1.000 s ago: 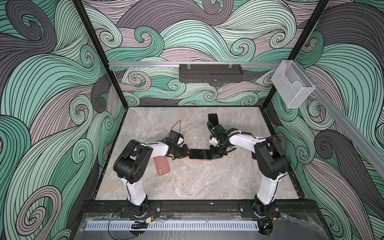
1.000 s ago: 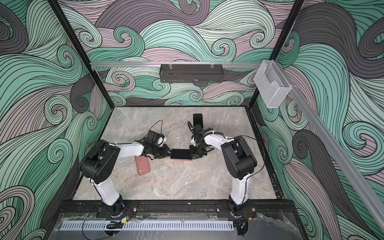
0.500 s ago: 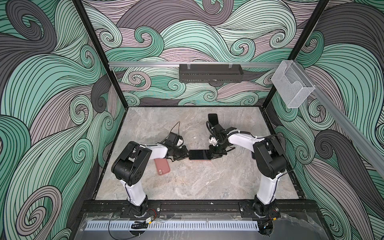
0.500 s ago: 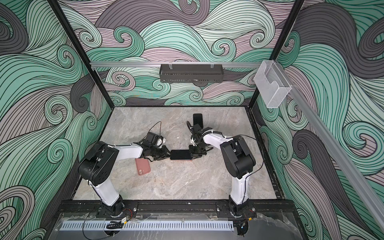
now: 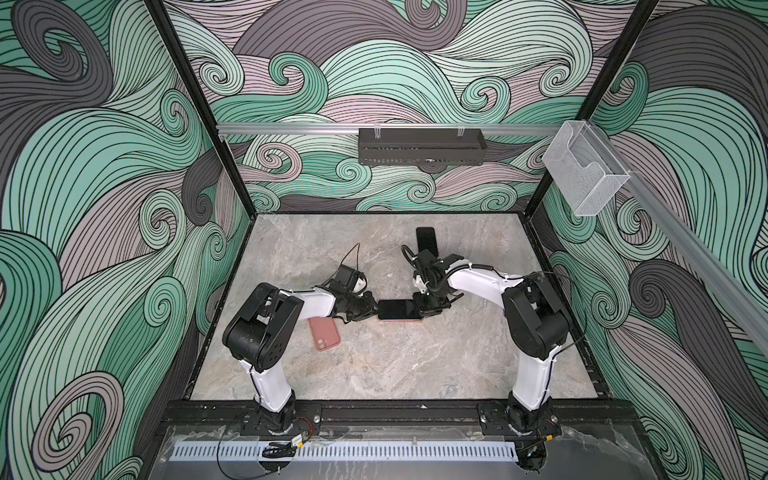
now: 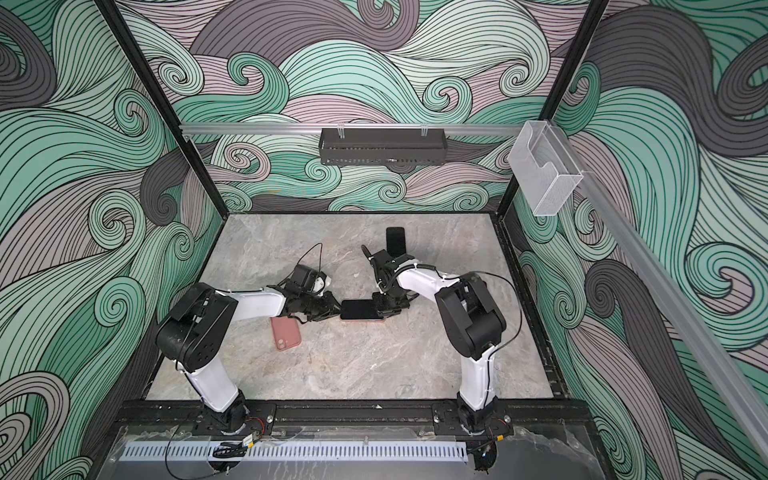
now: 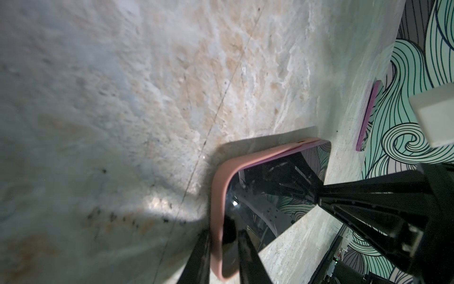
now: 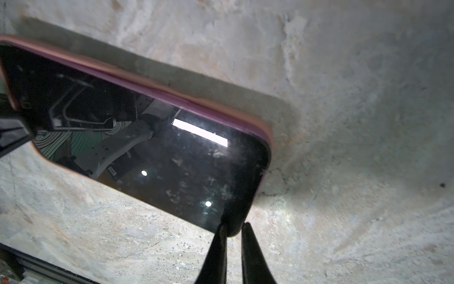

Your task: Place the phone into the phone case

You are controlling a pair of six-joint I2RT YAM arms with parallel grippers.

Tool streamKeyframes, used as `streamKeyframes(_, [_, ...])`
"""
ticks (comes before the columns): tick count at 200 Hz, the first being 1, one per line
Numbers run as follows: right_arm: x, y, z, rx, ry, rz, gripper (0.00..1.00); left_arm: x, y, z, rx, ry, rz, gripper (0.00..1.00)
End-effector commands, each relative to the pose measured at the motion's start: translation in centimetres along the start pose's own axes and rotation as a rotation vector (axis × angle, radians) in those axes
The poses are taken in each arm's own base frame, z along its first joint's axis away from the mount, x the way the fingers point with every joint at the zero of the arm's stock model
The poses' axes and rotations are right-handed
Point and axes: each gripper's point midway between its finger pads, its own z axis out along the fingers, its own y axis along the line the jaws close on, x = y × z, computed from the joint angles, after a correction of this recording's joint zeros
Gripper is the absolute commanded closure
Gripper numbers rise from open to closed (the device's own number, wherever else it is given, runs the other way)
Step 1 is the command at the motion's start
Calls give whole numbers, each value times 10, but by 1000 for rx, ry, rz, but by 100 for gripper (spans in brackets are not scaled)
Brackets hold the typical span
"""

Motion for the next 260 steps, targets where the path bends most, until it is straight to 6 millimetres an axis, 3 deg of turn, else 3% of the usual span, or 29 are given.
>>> streamKeyframes(1, [16,-22,33,132,76,-10,88,17,2,4,-16,49,-8,77])
streamKeyframes(49, [30,-28,52,213,116,-10,90,17,1,3,-17,47,-9,78])
streamKeyframes(149, [50,-27,85,209,160,27,91,17,2,2,-23,48,-11,78])
streamKeyframes(260, [65,-31,103,221,203,43,92,17,3,1,-27,48,-11,78])
